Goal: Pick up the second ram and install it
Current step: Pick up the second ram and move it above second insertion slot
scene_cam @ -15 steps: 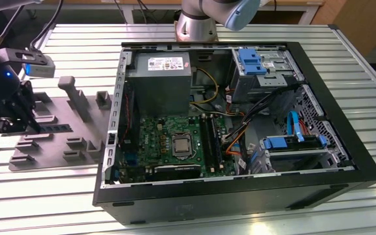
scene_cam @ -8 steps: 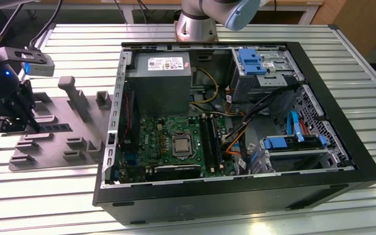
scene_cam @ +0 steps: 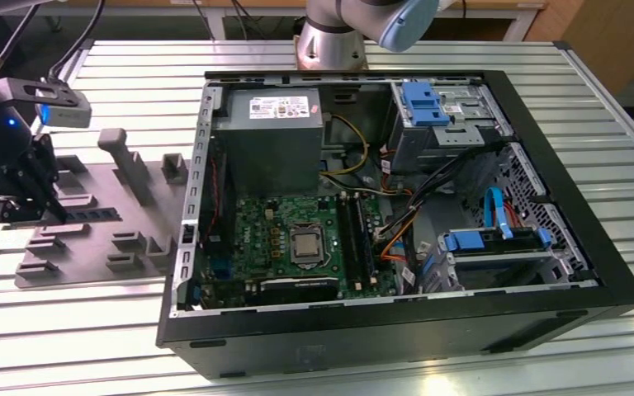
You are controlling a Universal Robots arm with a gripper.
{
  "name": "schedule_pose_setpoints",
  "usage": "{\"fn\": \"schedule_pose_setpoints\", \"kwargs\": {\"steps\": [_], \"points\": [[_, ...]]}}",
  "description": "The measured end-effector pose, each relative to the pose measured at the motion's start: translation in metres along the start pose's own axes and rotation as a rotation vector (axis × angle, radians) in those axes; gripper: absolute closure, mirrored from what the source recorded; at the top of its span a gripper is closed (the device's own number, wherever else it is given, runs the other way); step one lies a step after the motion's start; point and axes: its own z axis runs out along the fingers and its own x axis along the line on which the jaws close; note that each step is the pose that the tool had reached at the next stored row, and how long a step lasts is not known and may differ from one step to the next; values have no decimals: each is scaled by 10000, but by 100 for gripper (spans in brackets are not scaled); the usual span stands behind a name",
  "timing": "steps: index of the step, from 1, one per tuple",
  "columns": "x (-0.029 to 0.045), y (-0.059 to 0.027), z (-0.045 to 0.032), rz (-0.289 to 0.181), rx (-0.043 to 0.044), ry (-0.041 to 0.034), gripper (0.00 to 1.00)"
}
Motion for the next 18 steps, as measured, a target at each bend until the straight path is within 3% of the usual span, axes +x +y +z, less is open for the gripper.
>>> {"fn": "schedule_pose_setpoints", "kwargs": {"steps": [18], "points": [[1, 0, -30, 0, 0, 0, 86]]}}
